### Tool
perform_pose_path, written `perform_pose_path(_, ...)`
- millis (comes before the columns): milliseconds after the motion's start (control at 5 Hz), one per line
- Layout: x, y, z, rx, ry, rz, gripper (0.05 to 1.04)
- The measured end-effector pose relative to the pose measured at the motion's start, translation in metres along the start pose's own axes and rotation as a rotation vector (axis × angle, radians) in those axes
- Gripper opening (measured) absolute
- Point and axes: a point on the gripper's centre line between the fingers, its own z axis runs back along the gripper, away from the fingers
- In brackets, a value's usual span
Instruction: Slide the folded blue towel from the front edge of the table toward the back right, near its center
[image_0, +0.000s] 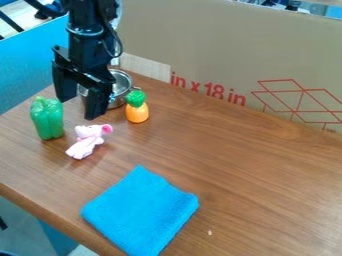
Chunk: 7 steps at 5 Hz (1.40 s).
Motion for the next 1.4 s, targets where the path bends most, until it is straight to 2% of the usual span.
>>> perform_pose_path(200, 0.0, -0.004, -0.007, -0.012, 0.016, -0.009, 1.002)
perform_pose_path(400, -0.017, -0.042, -0.015, -0.156, -0.015, -0.106, 1.002)
perform_pose_path(600, -0.032, -0.07, -0.007, -0.26, -0.076, -0.137, 1.002)
perform_pose_path(800, -0.043, -0.083, -0.012, -0.261, -0.077, -0.147, 1.002)
perform_pose_path(1000, -0.047, -0.1, -0.021, -0.247, -0.039, -0.211, 1.002)
perform_pose_path(1200, -0.055, -0.127, -0.032, -0.23, -0.031, -0.337, 1.002)
perform_pose_path(1400, -0.053, -0.144, -0.043, -0.213, -0.025, -0.392, 1.002)
